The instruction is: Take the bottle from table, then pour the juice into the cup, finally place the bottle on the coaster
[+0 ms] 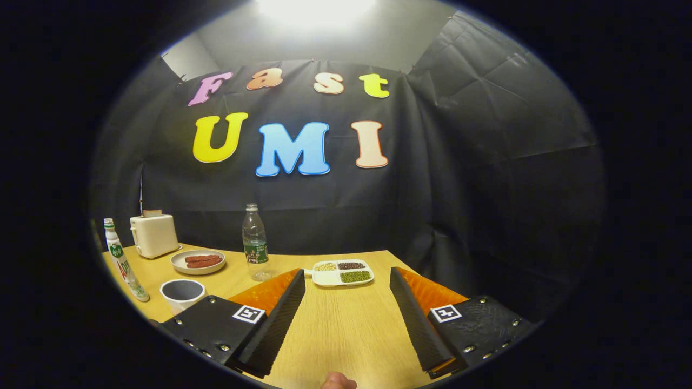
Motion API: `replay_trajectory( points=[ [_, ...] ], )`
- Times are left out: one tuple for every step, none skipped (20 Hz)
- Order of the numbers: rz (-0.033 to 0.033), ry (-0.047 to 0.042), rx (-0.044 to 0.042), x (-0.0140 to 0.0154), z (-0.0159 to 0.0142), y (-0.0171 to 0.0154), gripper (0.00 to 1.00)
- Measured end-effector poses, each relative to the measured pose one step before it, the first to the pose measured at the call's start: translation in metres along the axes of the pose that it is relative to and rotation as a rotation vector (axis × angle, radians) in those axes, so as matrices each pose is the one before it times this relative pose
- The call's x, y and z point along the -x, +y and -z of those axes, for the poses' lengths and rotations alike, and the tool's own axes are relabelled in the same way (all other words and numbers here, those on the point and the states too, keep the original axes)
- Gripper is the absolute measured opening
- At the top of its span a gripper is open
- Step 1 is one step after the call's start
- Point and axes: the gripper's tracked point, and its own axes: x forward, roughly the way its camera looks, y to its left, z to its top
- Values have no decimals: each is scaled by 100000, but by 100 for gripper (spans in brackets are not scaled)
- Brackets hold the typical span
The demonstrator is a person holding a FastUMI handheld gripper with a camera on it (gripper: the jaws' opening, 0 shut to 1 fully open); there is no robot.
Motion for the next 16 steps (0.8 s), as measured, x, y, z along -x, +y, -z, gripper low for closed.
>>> replay_trajectory(
  points=[
    [553, -365, 591, 764, -449, 950, 96],
    [864, 8, 200, 848, -318, 983, 96],
    [697, -495, -374, 729, -383, 857, 96],
    [-17, -960, -376, 637, -270, 1061, 96],
    [-1099, -780, -695, 624, -334, 1159, 96],
    [-1455, -42, -793, 486, -106, 1247, 96],
    [-995, 329, 190, 392, -36, 1052, 96],
    [-258, 764, 1312, 233, 113, 683, 96],
    [15, 826, 1994, 398, -30, 682, 96],
    [-489, 297, 1611, 397, -88, 767, 95],
    [-1093, -82, 411, 403, -283, 976, 96],
    [-1282, 48, 43, 383, -221, 1069, 96],
    [-1199, 297, -420, 234, -67, 1119, 96],
    [-995, 510, -458, 383, 26, 976, 96],
    [-1499, -461, -966, 340, -164, 1227, 96],
    [-2656, -248, -1088, 378, -72, 1537, 96]
  ],
)
